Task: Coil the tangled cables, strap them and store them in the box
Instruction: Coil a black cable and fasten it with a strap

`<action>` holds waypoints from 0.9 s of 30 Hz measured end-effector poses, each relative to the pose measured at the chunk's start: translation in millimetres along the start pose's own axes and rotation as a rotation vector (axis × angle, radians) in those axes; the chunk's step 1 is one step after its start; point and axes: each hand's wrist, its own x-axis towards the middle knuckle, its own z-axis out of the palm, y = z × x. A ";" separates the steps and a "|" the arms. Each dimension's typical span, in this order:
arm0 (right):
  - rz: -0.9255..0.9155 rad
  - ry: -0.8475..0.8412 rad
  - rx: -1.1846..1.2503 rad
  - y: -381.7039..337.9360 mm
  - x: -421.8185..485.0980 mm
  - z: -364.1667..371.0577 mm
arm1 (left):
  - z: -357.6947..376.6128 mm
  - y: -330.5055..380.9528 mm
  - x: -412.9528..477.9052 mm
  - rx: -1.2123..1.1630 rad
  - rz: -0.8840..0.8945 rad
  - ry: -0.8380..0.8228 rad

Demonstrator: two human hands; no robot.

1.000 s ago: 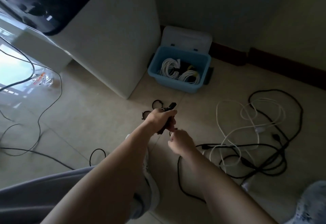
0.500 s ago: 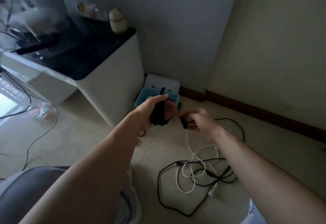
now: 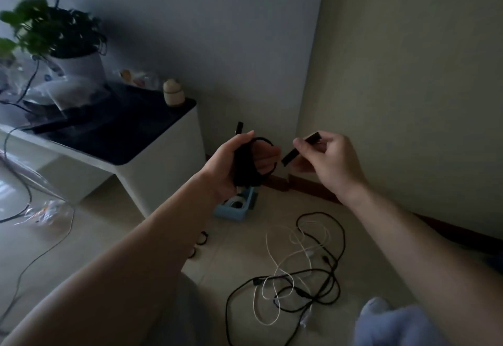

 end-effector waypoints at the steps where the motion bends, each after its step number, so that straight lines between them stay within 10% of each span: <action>1: -0.007 -0.001 -0.002 -0.5 -2.5 -1.8 | 3.9 -1.8 -0.5 -0.005 -0.001 -0.002; 27: -0.078 0.359 -0.383 28.9 2.8 20.1 | 17.4 -33.9 40.6 0.041 -0.044 0.093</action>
